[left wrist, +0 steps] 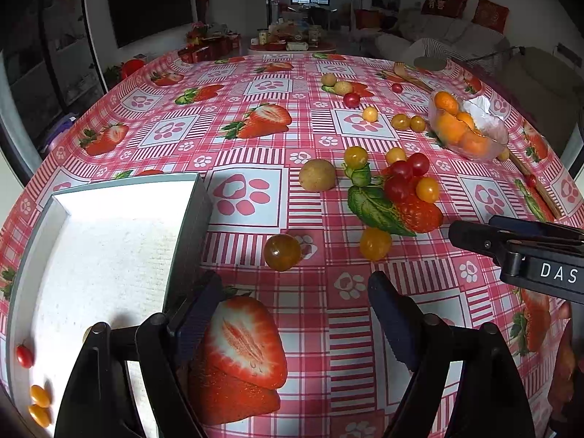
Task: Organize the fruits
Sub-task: 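Withdraw both grippers from the tray back over the tablecloth, then grasp a yellow cherry tomato with the right gripper while the left grasps a dark tomato, then carry both tomatoes into the white tray and open both grippers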
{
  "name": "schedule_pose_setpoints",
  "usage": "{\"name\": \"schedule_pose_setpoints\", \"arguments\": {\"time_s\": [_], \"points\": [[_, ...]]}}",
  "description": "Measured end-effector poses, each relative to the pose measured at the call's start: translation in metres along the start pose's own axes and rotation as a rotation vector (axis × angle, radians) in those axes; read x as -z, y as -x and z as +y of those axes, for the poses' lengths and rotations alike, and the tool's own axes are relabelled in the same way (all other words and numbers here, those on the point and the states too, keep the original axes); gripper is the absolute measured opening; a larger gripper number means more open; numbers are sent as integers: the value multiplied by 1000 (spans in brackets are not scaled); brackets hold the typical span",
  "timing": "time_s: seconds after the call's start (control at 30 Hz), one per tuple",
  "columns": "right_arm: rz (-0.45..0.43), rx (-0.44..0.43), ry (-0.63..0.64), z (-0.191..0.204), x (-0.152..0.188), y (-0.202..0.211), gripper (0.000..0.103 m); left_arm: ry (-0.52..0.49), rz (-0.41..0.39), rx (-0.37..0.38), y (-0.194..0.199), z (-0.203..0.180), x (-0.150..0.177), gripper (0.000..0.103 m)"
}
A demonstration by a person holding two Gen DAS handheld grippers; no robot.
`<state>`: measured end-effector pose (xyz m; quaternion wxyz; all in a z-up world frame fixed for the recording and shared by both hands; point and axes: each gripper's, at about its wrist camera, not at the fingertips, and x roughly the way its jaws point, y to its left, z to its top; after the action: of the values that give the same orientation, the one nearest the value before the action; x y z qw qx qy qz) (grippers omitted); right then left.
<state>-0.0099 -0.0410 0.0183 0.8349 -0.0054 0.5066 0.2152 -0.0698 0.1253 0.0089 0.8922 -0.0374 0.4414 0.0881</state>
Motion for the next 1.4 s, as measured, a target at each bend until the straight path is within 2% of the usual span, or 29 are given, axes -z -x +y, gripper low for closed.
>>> {"name": "schedule_pose_setpoints", "arguments": {"time_s": [0.13, 0.33, 0.37, 0.43, 0.5, 0.53, 0.67, 0.77, 0.93, 1.07, 1.1, 1.23, 1.4], "points": [[-17, 15, 36, 8, -10, -9, 71, -29, -6, -15, -7, -4, -4, 83], [-36, 48, 96, 25, -24, -22, 64, -40, -14, 7, -12, -5, -11, 81], [-40, 55, 103, 27, -26, -24, 60, -38, -16, 17, -12, -5, -11, 73], [-47, 62, 110, 29, -30, -27, 50, -38, -17, 26, -11, -5, -11, 69], [-54, 66, 108, 30, -32, -29, 25, -45, -15, 9, -11, -3, -10, 57], [-54, 56, 103, 30, -33, -29, 22, -50, -11, -7, -13, -2, -10, 53], [-50, 16, 70, 25, -30, -25, 22, -23, -14, -6, -12, 7, -12, 38], [-44, -13, 40, 21, -21, -18, 22, -8, -21, -1, -10, 11, -13, 33], [-44, -48, 4, 13, -4, -1, 22, -62, -27, -46, -12, 5, -8, 33], [-48, -66, -22, 8, 6, 11, 22, -92, -39, -54, -10, 0, -8, 33], [-49, -67, -27, 6, 9, 14, 22, -97, -47, -43, -9, 0, -8, 22], [-61, -77, -54, -2, 18, 26, 22, -126, -66, -8, -1, -6, -4, 22], [-66, -107, -93, -10, 27, 40, 22, -92, -46, 57, 7, -2, 1, 22]]}}
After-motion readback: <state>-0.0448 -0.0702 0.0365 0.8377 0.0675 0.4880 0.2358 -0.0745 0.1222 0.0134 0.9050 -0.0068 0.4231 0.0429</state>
